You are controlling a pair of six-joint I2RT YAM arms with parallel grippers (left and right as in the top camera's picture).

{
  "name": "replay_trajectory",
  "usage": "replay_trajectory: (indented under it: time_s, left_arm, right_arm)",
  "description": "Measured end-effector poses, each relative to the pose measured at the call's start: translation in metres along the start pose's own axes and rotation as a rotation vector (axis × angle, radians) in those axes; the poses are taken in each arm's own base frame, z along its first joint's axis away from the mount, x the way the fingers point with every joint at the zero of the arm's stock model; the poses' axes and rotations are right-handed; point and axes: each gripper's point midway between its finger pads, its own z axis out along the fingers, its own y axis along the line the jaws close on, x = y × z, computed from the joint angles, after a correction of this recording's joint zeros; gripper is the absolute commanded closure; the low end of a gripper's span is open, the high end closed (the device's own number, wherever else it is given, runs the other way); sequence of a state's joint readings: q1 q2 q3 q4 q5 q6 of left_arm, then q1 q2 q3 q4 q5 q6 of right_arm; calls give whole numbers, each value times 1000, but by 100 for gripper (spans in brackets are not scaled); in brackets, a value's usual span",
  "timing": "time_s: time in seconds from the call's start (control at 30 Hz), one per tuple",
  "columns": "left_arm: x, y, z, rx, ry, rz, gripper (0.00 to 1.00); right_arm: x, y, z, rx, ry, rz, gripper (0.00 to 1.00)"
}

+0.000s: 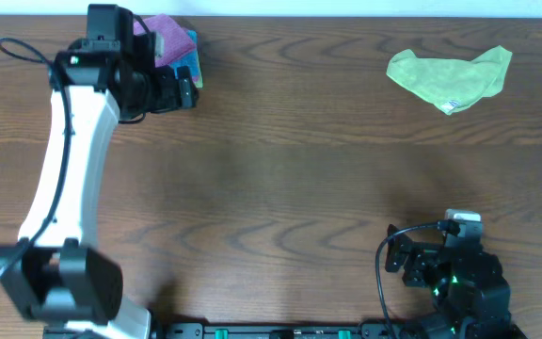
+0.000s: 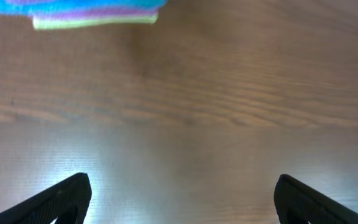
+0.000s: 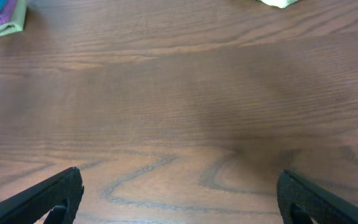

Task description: Fold the cloth

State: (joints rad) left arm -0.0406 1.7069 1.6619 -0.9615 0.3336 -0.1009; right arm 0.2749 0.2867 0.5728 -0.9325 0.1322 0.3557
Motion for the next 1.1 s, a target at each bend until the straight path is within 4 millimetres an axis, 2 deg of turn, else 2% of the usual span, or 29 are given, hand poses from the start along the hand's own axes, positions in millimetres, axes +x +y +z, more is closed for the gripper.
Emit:
replay_trajectory:
  time_s: [0.17,0.3,0.73,0.87,1.1]
  left_arm:
    - [-4,-17,-17,42,-187,122,5]
    - [11,-14,-23,43,-287,159,5]
    - [117,28,-34,-64,-474,173,5]
    - [152,42,-30,-81,-517,169,5]
    - [196,62,-20,-99,-570,157,5]
  right_arm:
    - [0,0,0,0,0,0,1]
    - [0,0,0,1,1,0,1]
    - [1,0,0,1,2,0,0]
    - [0,0,0,2,1,1,1]
    - [1,0,0,2,3,1,1]
